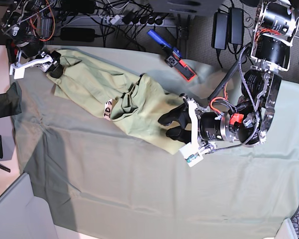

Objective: Fold the T-shirt properly
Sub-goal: 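Drag the hem end with left gripper toward the collar end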

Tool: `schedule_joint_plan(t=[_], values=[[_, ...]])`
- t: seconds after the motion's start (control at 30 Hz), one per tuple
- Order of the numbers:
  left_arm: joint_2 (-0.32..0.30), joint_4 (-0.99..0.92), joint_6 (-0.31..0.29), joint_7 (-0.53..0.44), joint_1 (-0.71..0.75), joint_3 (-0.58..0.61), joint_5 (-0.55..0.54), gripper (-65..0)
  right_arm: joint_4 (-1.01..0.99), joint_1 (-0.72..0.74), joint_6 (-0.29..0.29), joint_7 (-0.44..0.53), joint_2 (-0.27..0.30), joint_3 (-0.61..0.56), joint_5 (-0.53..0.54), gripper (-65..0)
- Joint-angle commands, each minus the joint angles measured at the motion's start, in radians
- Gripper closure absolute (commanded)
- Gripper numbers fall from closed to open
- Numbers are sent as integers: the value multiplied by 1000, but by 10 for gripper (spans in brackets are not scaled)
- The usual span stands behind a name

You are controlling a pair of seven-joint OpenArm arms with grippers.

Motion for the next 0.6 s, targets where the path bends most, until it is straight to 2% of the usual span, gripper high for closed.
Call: schedule_joint_plan(t=[0.0, 0.4, 0.43, 0.47, 0.57], values=[[2, 17, -8, -21, -21, -2, -21, -328, 8, -3, 56, -11, 14, -8, 13, -415], [-3, 17, -8, -21, -21, -2, -21, -328, 13, 14, 57, -15, 14, -100, 9, -414], [-3, 17, -8, -21, -21, -2, -21, -328, 13, 14, 57, -14, 14, -100, 9, -395], [-3, 17, -8, -21, -21, -2, -21, -328, 13, 14, 57, -9, 14, -100, 9, -349], [-3, 17, -8, -21, -21, -2, -21, -328, 13, 14, 57, 10, 14, -100, 9, -131]])
